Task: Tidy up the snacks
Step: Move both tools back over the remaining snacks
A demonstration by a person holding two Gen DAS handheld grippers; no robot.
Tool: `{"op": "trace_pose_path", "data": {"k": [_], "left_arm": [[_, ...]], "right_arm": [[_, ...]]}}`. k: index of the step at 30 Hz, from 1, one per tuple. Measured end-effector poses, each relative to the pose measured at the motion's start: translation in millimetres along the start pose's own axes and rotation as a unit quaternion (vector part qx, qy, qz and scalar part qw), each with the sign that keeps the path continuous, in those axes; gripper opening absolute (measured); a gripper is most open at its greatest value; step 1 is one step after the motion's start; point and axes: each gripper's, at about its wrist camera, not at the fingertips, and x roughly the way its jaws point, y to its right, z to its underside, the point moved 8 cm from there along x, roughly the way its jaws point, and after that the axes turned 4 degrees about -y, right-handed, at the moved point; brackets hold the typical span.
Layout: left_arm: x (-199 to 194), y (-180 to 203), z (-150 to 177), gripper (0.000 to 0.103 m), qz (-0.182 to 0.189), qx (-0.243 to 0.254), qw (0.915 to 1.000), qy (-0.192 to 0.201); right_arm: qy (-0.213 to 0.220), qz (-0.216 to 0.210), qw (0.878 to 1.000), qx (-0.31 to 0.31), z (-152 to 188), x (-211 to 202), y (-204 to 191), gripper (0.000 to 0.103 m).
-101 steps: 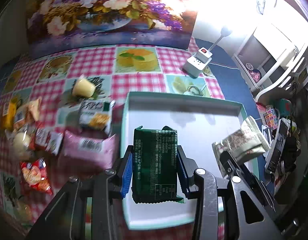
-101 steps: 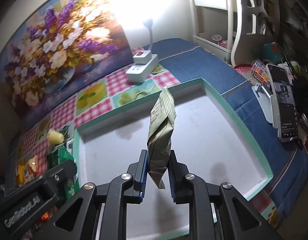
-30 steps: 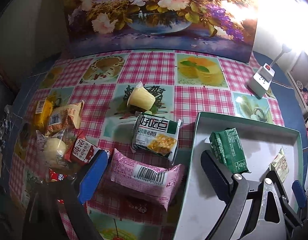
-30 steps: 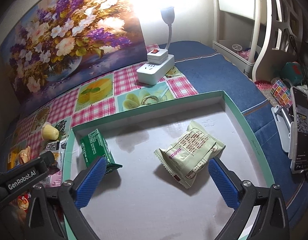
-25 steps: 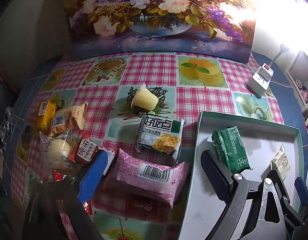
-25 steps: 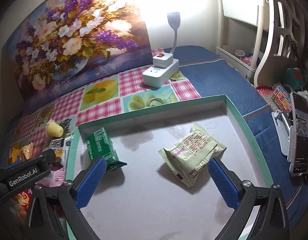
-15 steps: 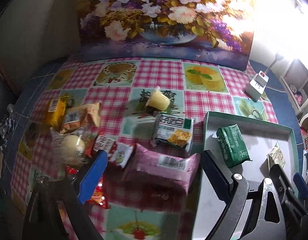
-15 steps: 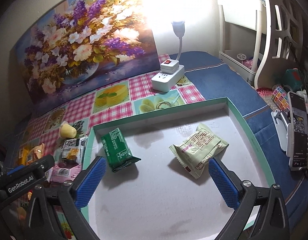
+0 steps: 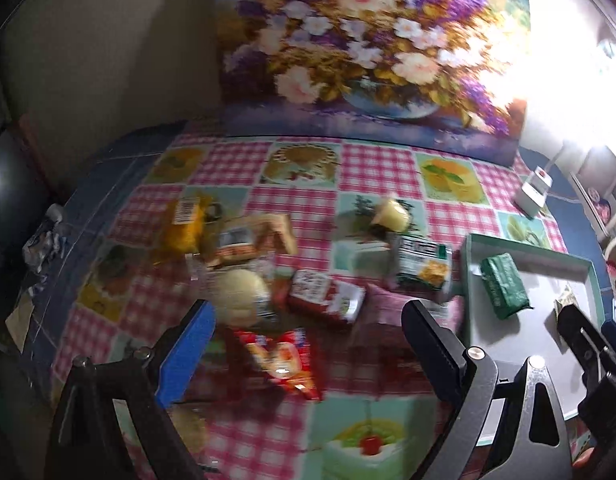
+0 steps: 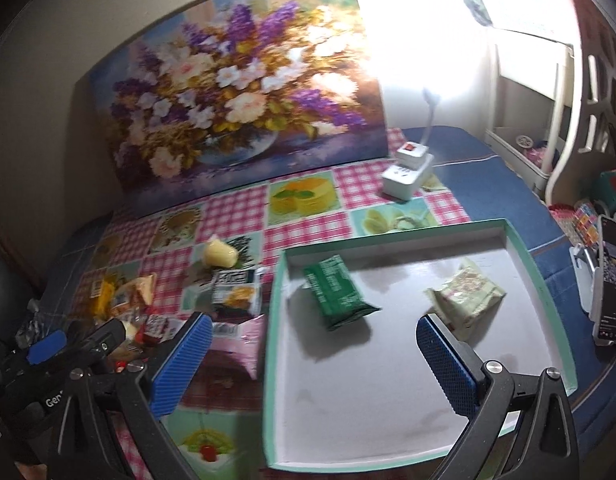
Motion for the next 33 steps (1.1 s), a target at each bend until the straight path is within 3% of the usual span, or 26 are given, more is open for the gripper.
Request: {"op": "trace_pose_path", "data": {"k": [7,14,20,25,33], "left_arm": [[-5,-64,4,0.094,-0.016,-0.047,0.9987,0.004],[-5,-130,16,0.094,-0.070,-0.078,0.9945,-0.005],[-4,-172,27,0.094,-0.083,-0.121,0.9891,-0.011],[-3,-188,31,0.094,-0.092,-0.136,0.9864,-0.014],[17,-187,41,0.094,-0.074,-0.139,0.9865,-0.047]], "right_arm": [[-0.027,-0.025,0.998,-0.042,17,11,-57,0.103],[-0.050,-0.056,0.994,-0.082,34,25,-116,0.103],[-0.077,-0.078,0.987,-0.113,53,43,-153,0.103],[-0.102,-0.092,0.985,-0.107,61,58,-159,0.103],[-0.154,-0.100,0.981,-0.064,72,83,-150,0.103]]}}
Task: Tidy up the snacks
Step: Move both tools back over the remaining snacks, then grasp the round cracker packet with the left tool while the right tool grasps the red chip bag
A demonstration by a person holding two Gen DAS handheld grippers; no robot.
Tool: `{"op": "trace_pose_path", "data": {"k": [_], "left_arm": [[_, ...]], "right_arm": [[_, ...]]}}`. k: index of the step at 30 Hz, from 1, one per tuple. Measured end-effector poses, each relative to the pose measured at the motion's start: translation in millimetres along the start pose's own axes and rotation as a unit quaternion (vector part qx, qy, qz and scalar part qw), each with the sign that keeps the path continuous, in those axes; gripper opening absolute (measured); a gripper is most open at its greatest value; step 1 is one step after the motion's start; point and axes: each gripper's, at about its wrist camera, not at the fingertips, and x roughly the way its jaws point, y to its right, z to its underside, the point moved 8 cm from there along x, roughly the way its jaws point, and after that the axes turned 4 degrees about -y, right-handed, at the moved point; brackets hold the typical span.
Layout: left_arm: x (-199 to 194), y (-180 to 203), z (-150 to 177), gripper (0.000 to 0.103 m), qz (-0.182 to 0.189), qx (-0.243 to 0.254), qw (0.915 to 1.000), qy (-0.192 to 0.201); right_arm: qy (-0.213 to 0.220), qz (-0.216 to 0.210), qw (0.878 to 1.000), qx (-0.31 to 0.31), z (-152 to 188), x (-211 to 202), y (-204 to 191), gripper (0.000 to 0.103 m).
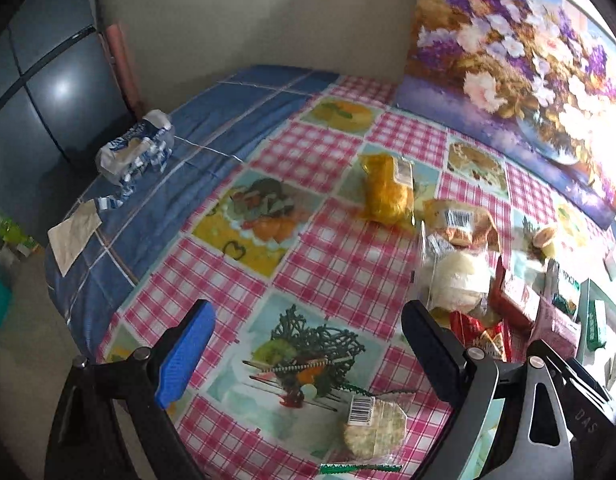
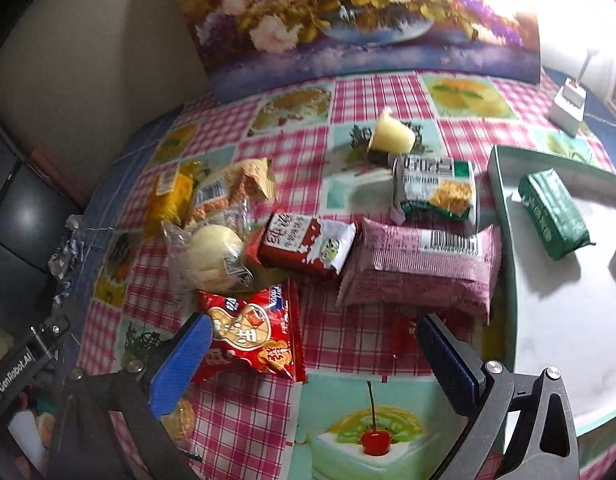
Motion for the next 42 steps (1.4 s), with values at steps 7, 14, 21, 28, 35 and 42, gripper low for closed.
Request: {"op": "trace_pose_path", "data": {"k": [7,14,21,28,35,42], "left_arm": [[15,15,21,0.094,0.022,0.035,0.9988,-0.026],[28,-4,38,0.094,0.019,0.007,0.9984,-0.053],[34,-2,50,0.094,0.033,0.008,0.9973,-0.065],[37,10,64,0.094,0.063,0.016,0.9943,-0.084],[39,30,76,0.094,0.078,0.047,0.9908,-0.100],[47,50,89,0.094,0.075,0.084,0.9862,-0.122]], "right_arm": [[-0.020,-0.006,0.998,-0.052,-1,17,-20,0.103],[-0.043,-0.007,0.995,-0.084,6,38,-35,0.103],[-0.064,-0.003,0.994,-0.094,16,52,-37,0.092],[-0.049,-0.023,0.993,-0.101,22,45,-46,0.062],[-0.049,-0.017,0.996,-0.069,19,36,-25,0.061],[-0.056,-0.010,0.997,-0.052,24,29,-8,0.061]]}}
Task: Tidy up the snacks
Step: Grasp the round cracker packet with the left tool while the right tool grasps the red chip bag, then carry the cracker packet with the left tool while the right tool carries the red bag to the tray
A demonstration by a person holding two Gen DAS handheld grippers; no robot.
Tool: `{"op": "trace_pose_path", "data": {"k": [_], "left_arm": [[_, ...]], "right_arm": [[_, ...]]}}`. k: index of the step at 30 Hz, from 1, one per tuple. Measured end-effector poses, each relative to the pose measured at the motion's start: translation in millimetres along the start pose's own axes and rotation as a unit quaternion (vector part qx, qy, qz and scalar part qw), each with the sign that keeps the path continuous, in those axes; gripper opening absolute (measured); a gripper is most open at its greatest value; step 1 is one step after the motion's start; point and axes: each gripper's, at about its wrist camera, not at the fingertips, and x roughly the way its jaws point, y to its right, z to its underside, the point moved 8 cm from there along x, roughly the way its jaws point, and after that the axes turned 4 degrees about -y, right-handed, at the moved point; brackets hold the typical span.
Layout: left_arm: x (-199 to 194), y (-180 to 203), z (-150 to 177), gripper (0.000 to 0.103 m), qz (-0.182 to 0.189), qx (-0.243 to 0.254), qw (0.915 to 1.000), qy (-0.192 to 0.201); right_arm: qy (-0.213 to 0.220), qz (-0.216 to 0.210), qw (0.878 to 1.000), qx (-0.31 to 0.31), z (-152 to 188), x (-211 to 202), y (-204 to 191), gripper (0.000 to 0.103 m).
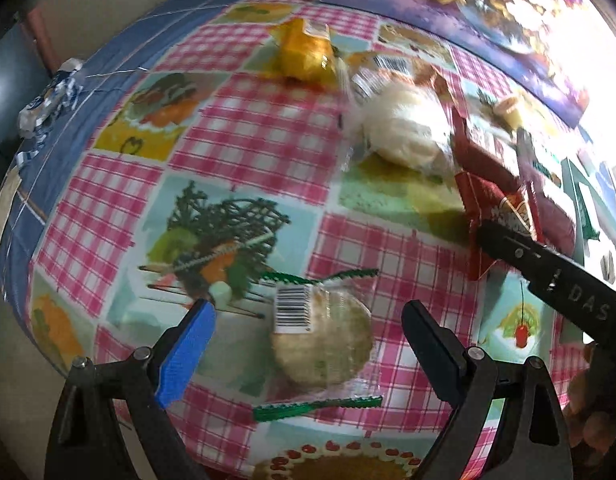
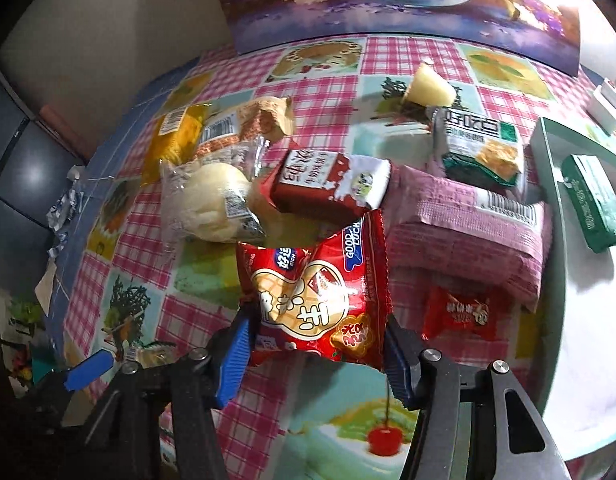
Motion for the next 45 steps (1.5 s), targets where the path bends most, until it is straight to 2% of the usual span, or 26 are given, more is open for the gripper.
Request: {"op": "trace_pose_path", "data": {"k": [7,9,10,11,12,18,27,37,45], "left_arm": [[12,5,5,0.093,-0.014,0.010,0.9997,-0.019],[12,7,3,0.078,-0.019,0.017,0.9995,-0.017],[11,9,3,0.073,-0.025,0.022,0.9994,-0.013],[9,13,2,0.060,-0.019,0.024,0.9995,-0.008],[8,15,2,0.057,-0.018,0.026,0.9995,-0.006],[7,20,-1,0.054,-0.021,0.032,0.9993,0.002],[-5,7,-13,0.054,-0.028,0.008,0.9991,0.030],[-37,-1,-22,0.054,-0.033,-0.006,0.9970,0.069],[-73,16,-44,0.054,-0.029,-0.014,0.9930,0.113]], "right_arm": [[-0.007,0.005,1.000,0.007,5,-4,6,0.061],[-0.007,0.007,1.000,0.007,6,-5,7,0.061],[-0.007,0.008,1.000,0.006,6,-5,7,0.061],[-0.007,0.009,1.000,0.006,6,-4,7,0.061],[-0.007,0.009,1.000,0.005,5,-4,7,0.061],[-0.005,0.013,1.000,0.002,5,-5,6,0.061],[0.009,0.019,1.000,-0.009,2,-12,4,0.060],[0.060,-0.009,0.998,-0.005,-10,-47,-2,0.060],[0.112,-0.012,0.993,0.025,-23,-83,12,0.060]]}}
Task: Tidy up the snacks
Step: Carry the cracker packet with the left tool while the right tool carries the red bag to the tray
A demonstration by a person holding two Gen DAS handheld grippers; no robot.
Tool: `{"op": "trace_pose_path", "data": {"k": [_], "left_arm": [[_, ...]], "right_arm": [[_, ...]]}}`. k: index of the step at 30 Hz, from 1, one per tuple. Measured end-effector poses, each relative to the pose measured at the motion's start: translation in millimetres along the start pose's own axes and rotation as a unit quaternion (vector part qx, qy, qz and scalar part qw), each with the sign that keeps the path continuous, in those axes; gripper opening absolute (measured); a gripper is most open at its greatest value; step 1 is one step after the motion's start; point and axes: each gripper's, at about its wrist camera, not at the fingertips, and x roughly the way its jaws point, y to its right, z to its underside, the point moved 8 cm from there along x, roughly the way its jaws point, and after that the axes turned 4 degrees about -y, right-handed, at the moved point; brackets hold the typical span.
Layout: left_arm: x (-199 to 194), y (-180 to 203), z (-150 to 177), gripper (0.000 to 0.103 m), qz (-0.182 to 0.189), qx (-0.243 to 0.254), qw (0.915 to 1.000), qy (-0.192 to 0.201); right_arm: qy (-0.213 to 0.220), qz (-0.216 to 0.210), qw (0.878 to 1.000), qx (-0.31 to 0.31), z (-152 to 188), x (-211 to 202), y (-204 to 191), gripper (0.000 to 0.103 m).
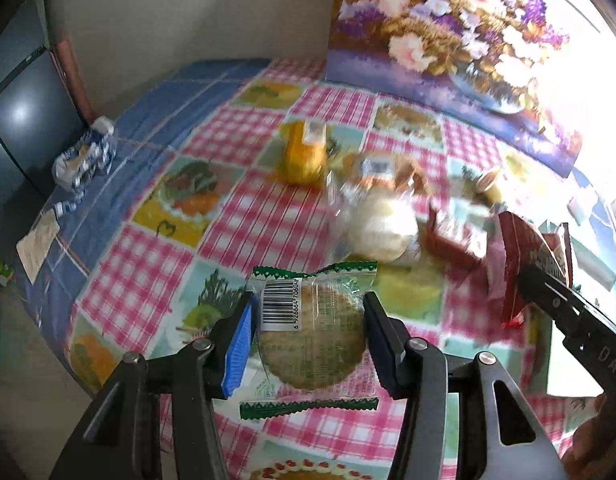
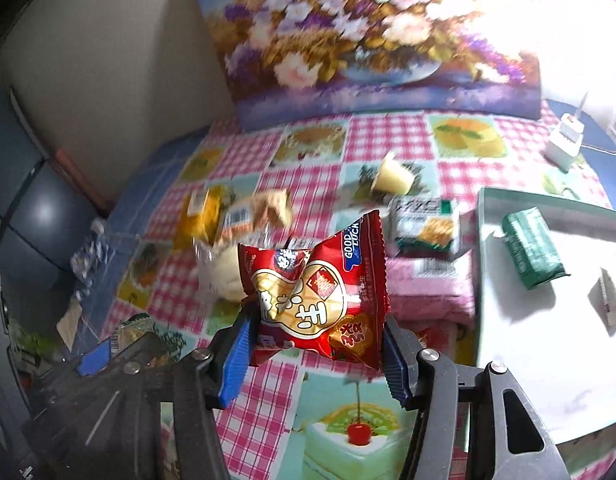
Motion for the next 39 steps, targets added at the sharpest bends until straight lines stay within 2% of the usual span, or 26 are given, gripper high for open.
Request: {"op": "trace_pose_path", "data": {"k": [4,11,16,19,22,28,31,39], "left_arm": [[-15,24,-17,0.054,0.005,0.021,0.9995,0.023],[-38,86,-38,0.054,0.019,0.052,0.9971,0.053],[-49,131,-46,0.054,0.031,0.084,0.9939,0.065],[-50,164,-45,0.054,0.054,0.111,0.9906,0.059],[-48,191,-41,0.054,0.063,0.134,0.9875,0.054],[-35,234,-30,0.054,0.098,0.152,0.9832,0.024],[-27,252,-21,0.054,0.097,0.165,0.9815,0.012],[1,291,14,0.054,0.127,0.208,0.9693,-0.035]], "right_arm": [[0.015,-0.001,0.999,0.034,-8,-16,19,0.060],[0.045,0.069,0.994,0.072,-19,-39,68,0.060],[0.057,0.096,0.986,0.120,-22,-51,107,0.060],[0.069,0.142,0.978,0.136,-22,-62,130,0.060],[0.079,0.162,0.969,0.169,-21,-72,156,0.060],[0.096,0.196,0.947,0.234,-11,-94,205,0.060],[0.104,0.213,0.937,0.258,-5,-106,225,0.060],[0.107,0.244,0.906,0.330,14,-119,266,0.060]]}}
